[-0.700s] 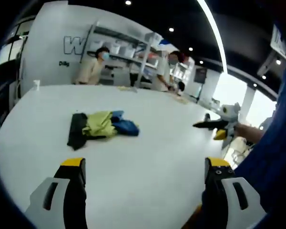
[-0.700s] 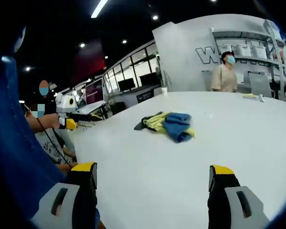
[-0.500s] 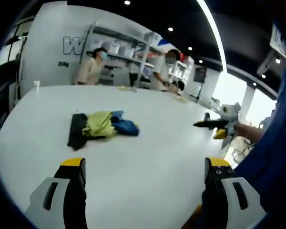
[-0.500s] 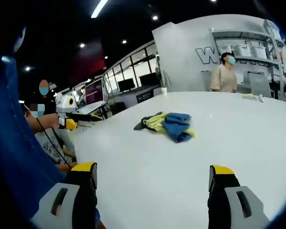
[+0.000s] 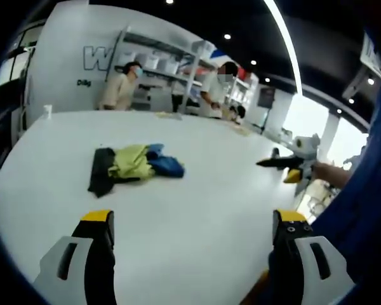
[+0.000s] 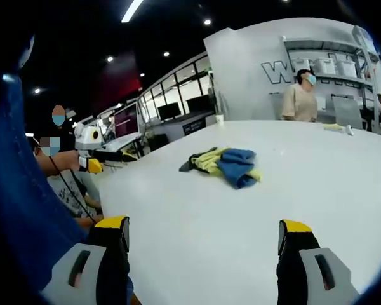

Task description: Fold the garment on the visible template until the final outline fits inside the template.

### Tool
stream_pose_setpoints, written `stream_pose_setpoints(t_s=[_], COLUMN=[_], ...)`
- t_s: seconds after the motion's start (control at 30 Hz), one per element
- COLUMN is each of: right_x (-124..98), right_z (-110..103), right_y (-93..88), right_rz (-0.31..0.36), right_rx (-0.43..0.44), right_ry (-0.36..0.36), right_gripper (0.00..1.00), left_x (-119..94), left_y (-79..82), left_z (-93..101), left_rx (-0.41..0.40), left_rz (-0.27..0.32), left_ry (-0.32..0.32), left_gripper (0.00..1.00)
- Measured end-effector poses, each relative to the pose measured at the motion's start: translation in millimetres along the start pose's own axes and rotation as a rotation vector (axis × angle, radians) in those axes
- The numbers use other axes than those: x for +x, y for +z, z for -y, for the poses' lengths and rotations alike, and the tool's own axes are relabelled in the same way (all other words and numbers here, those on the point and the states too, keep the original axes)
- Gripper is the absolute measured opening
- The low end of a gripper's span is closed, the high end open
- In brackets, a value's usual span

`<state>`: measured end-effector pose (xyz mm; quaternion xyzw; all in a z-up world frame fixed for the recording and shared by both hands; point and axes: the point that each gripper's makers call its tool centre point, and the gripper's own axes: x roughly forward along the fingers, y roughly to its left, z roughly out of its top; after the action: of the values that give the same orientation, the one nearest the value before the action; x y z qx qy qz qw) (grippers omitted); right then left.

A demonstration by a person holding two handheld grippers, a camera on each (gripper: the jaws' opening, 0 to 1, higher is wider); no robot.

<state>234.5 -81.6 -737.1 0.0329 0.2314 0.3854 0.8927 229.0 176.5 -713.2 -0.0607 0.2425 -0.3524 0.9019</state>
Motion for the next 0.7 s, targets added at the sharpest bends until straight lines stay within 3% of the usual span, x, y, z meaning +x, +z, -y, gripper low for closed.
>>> stream_pose_setpoints(t_s=[0.7], right_x=[1.1], right_z=[1.7], right_y=[-1.4], right_rz=[-0.003], right_rx=[0.006], right_ry=[0.003], right_gripper=[0.99], left_x=[1.9], left_y=[-2.4], left_z=[-2.8], left_rx=[-0.001], left_rz=[-0.005], left_ry=[0.001], left_gripper=[0.99])
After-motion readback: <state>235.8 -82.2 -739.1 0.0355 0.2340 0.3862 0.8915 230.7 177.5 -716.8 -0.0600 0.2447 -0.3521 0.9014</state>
